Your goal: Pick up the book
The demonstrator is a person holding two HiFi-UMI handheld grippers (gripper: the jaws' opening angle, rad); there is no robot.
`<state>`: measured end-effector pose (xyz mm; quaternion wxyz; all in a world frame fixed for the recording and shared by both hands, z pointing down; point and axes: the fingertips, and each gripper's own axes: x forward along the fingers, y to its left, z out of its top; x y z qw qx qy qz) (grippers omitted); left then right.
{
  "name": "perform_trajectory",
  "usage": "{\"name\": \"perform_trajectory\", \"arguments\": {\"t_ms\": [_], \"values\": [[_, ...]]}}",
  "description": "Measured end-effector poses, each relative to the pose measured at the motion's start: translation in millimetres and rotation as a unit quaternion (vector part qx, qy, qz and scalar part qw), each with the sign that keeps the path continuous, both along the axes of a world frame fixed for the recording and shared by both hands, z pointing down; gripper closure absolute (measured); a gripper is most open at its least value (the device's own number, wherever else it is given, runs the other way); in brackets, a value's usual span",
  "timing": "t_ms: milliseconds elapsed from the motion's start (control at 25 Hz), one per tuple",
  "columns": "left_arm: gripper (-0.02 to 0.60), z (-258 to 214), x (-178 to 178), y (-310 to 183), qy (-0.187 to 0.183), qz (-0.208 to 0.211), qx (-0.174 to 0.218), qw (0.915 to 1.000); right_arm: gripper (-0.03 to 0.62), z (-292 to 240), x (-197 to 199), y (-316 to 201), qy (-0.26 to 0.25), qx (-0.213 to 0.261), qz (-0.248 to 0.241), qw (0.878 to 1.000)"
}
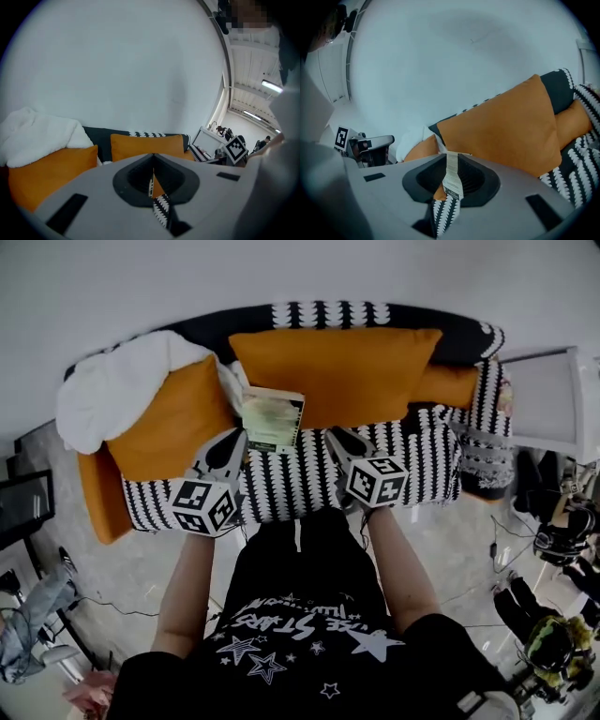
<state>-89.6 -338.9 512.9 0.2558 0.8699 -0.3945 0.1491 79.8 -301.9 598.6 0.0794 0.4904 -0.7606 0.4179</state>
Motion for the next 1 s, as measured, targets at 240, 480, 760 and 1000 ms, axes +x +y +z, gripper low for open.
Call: {"name": "perform_trajectory", "arguments": {"t_ms": [240, 480, 760, 1000], "values": [[0.574, 21.1, -0.5, -16.7, -0.019, -0.007, -0.003, 0.9998, 0.456, 41.4, -20.7, -26.6, -0.006, -0.021, -0.057, 0.998], [0.573, 54.2, 1.8, -26.5, -0.03, -0.013, -0.016, 0.9993, 0.43, 92.6, -44.3, -45.0, -0.006, -0.038, -0.104, 0.994], [0.573, 87.5, 8.3, -29.9, -0.029, -0.016, -0.03, 0.999, 0.413, 136.5, -53.9, -49.3, -0.007, -0.058, -0.129, 0.99], [0.574, 109.9, 10.9, -32.2, -0.035, -0.016, -0.042, 0.9984, 0.41, 157.2, -56.9, -57.2, -0.019, -0.054, -0.129, 0.99]]}}
